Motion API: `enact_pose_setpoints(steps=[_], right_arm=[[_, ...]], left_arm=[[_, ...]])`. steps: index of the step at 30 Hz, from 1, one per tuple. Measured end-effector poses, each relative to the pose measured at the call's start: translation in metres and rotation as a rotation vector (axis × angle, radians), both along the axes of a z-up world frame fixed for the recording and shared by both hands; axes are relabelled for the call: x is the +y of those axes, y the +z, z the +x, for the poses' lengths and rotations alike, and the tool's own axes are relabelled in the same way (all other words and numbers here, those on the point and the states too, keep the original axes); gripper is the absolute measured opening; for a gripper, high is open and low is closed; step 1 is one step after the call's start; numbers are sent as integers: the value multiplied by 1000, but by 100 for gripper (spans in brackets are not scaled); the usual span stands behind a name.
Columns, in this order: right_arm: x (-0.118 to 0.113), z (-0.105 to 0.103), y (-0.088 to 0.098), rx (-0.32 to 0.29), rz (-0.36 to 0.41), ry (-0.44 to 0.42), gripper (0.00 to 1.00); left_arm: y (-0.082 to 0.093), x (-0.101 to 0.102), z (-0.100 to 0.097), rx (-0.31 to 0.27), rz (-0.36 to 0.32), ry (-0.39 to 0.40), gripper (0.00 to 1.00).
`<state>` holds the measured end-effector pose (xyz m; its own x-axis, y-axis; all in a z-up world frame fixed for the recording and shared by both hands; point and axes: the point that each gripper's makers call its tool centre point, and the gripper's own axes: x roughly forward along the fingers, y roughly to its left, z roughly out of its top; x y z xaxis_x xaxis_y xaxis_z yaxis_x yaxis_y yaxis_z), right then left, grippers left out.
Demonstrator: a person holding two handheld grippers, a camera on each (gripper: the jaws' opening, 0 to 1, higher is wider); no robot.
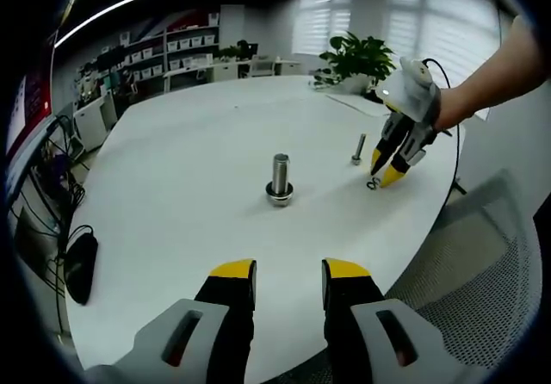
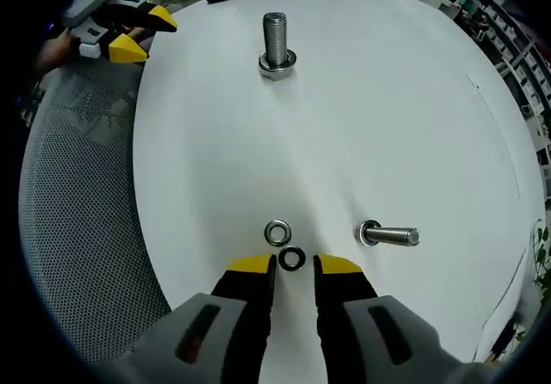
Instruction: Place the washer onto the threaded stud by aligning its center hole with the stud, sliding it down to the base, and recovering from edge contact or off-axis alignment until the washer reaches the visible bottom stop.
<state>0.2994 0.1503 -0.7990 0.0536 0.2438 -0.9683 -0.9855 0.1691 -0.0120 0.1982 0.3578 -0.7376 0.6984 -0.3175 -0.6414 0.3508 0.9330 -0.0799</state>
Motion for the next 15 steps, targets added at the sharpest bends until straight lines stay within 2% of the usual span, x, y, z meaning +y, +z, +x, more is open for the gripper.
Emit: enact_pose_setpoints(steps=[8, 15], right_arm=[[0, -1, 0, -1, -8, 24, 20], [1, -1, -1, 5, -53, 35, 19]], left_arm=[[1, 2, 0, -4, 4, 6, 29], [-1, 2, 0, -1, 6, 5, 29]])
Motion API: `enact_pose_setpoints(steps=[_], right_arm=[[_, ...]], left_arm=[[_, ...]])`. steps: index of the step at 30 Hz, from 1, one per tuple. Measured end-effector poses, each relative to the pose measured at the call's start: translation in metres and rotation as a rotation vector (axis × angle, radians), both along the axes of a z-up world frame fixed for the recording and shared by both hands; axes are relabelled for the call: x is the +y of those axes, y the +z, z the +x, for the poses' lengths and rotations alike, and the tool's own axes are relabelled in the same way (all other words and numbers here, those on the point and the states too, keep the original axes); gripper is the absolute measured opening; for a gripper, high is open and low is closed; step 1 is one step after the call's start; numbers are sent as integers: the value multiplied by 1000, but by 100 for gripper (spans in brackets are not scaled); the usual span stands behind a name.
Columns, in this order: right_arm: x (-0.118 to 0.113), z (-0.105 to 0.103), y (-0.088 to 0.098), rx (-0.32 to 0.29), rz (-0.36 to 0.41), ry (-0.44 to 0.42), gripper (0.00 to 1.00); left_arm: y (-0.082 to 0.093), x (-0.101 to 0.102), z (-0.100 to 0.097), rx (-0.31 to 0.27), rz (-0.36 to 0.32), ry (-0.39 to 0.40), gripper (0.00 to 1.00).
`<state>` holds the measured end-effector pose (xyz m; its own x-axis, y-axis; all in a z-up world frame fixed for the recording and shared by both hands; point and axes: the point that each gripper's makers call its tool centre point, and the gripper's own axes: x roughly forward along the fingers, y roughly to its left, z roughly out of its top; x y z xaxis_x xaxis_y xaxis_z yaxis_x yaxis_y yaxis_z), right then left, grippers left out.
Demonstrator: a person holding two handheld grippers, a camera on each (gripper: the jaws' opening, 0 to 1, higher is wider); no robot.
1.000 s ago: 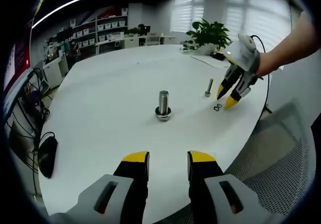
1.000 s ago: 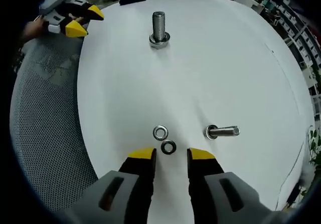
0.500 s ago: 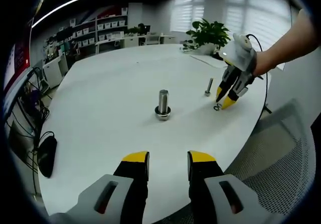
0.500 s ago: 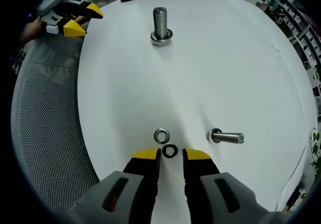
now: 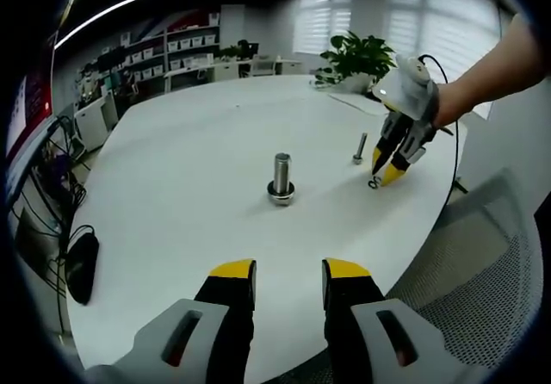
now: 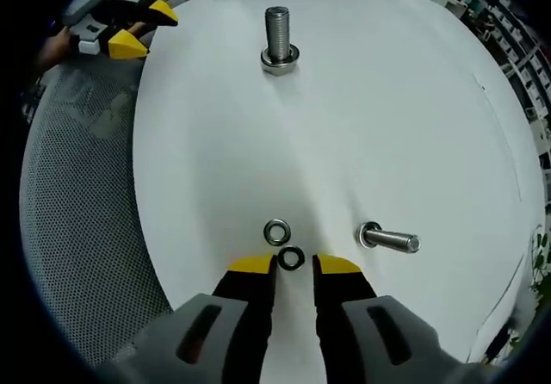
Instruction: Place the washer onto the threaded stud by aligning its center hole with the stud, sliding it down to the base, and recovering from edge contact or off-axis alignment until the washer reaches the visible bottom stop.
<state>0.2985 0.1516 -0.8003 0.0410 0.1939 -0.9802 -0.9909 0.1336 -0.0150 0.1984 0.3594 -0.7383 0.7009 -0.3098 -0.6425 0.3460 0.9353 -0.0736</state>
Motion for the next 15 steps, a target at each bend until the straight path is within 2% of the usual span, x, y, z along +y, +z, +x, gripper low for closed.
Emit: enact_pose_setpoints(steps=[3, 15], right_arm=[[-1, 2, 0, -5, -12, 6, 16], [0, 2, -1, -3, -64, 4, 16]], left_arm=[[0, 0, 0, 0, 0, 0, 29], [0, -1, -1, 4, -2, -1, 29]])
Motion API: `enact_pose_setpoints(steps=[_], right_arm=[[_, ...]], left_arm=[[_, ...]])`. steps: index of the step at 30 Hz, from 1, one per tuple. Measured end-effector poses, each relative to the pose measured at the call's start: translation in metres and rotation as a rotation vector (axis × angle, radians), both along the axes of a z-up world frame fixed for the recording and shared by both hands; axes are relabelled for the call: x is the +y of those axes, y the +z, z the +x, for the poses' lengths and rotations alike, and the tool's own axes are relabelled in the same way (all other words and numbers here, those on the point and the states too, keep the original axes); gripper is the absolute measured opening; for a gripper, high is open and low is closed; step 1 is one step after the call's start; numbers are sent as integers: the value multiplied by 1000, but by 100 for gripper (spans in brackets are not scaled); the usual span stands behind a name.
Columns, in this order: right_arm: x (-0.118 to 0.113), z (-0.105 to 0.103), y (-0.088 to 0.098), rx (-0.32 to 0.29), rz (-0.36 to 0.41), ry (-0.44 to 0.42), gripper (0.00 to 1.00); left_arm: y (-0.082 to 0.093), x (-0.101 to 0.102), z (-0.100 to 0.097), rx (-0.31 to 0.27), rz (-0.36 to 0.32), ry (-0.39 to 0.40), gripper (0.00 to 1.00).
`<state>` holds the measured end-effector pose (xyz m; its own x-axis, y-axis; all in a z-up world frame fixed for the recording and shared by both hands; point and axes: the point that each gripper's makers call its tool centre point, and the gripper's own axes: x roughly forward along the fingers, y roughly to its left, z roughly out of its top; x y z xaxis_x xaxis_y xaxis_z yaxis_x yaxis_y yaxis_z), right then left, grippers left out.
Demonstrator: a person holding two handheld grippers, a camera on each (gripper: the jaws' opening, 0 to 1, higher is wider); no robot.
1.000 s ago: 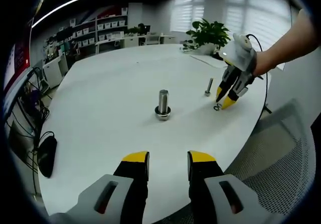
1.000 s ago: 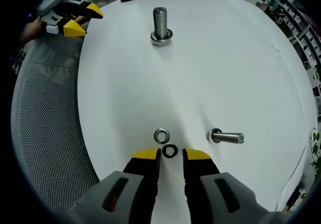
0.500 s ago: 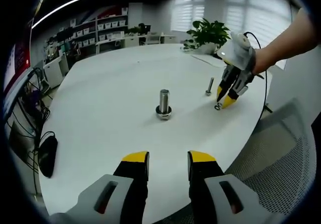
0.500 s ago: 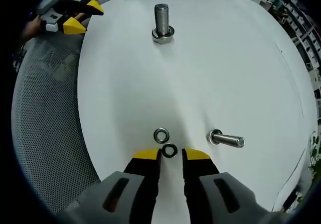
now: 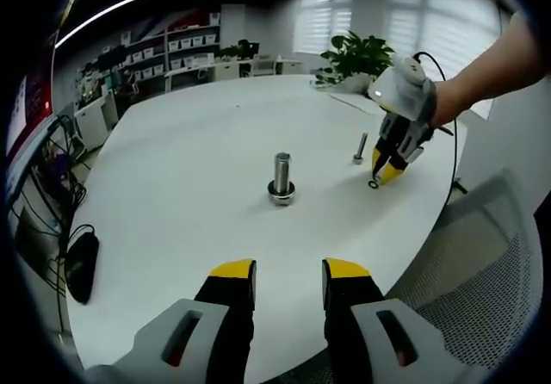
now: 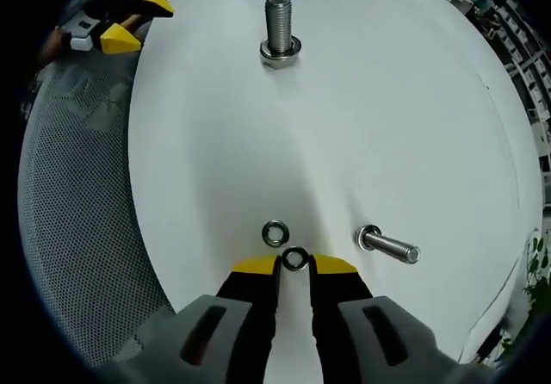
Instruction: Place the washer onto the threaded stud by aligning its center hole with the stud, sliding it down to the base, and recovering from edge contact or off-axis alignment until the washer reaches the visible bottom stop.
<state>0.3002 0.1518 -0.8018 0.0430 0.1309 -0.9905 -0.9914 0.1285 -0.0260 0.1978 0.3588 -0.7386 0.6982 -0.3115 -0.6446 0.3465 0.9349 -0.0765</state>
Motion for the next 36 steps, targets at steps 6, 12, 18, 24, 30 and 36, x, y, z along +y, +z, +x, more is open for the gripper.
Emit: enact_pose_setpoints(steps=[6, 12, 18, 24, 30, 36], right_arm=[[0, 1, 0, 2, -45, -6, 16], [-1, 0, 0, -2, -50, 12, 15], [0, 1, 0, 9, -69, 28, 15], [0, 2, -1, 16, -96, 48, 14], [-1, 2, 0, 19, -85, 38, 14], [-1, 1, 0, 16, -63, 28, 14]], left_arm=[[0, 0, 0, -1, -1, 0, 29], [0, 0, 0, -3, -1, 0, 29], [-1, 0, 0, 2, 1, 2, 29], [-1, 0, 0, 3, 3, 2, 29], [-1, 1, 0, 5, 7, 3, 29], [-2, 2, 0, 7, 7, 7, 29]])
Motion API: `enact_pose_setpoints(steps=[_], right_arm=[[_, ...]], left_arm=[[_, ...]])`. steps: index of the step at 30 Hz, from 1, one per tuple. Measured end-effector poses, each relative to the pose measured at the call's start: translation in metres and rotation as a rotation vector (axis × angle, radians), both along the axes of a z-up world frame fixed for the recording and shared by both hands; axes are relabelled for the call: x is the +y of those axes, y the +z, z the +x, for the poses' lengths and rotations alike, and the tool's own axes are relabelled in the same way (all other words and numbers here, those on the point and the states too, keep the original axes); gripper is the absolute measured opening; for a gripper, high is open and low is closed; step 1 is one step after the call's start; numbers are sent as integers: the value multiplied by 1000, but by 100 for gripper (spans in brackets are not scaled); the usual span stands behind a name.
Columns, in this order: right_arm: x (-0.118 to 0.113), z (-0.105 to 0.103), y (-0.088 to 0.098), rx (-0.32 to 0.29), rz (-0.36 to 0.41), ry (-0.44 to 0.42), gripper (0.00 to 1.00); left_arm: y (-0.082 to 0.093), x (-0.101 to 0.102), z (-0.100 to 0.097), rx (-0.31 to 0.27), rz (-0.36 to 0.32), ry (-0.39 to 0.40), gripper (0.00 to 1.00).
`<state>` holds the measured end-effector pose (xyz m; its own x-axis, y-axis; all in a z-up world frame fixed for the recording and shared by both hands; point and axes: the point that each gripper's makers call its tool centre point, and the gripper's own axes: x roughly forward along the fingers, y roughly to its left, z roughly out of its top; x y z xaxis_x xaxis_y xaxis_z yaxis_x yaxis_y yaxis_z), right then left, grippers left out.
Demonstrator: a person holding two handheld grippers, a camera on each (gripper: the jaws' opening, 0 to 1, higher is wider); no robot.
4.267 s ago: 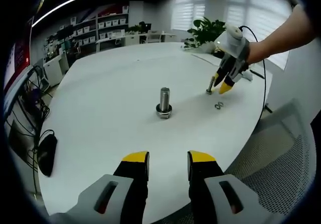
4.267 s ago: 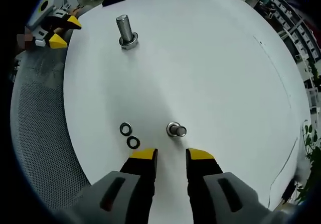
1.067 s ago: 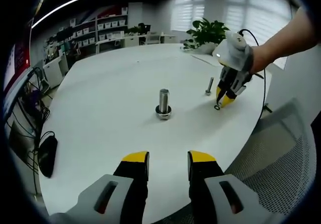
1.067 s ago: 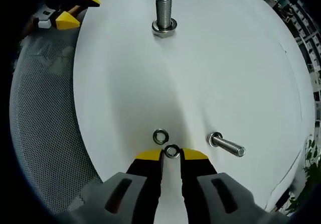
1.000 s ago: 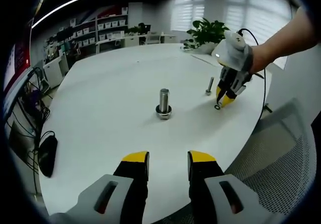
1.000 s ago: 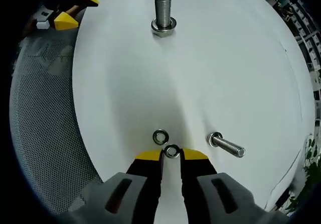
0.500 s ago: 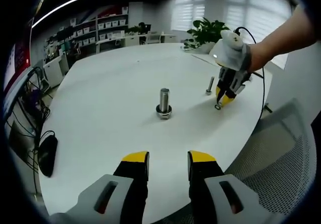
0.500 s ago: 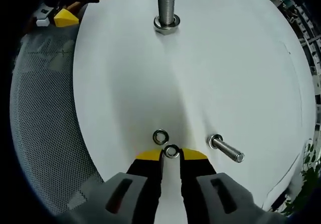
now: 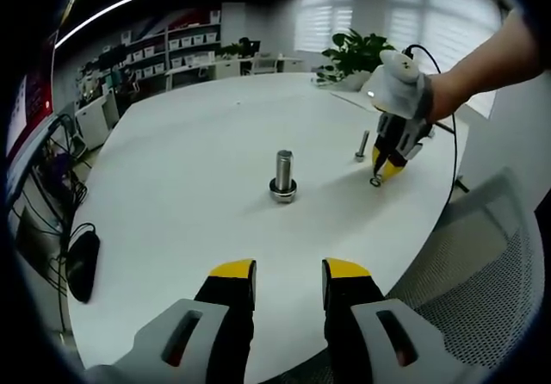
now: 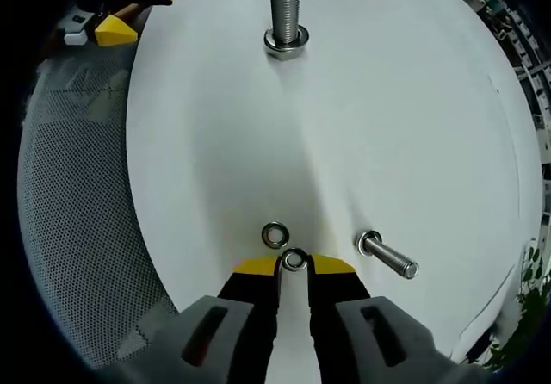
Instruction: Place the washer onto the threaded stud by aligning its center hole with the stud, sliding it down to the base, and recovering from edge contact or off-axis alignment until the washer reaches the visible bottom stop.
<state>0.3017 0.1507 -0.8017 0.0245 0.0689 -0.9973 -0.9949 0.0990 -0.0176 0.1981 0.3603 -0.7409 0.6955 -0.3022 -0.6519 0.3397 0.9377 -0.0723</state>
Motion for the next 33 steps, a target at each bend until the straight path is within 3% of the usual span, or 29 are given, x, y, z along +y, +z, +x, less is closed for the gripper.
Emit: enact_pose_setpoints(steps=[18, 33], right_arm=[[-6, 2, 2, 3, 50, -52, 14], [-12, 17, 24, -6, 122, -123, 14]], left_arm=[[0, 1, 0, 0, -1, 7, 29], [1, 2, 0, -1, -1, 7, 29]])
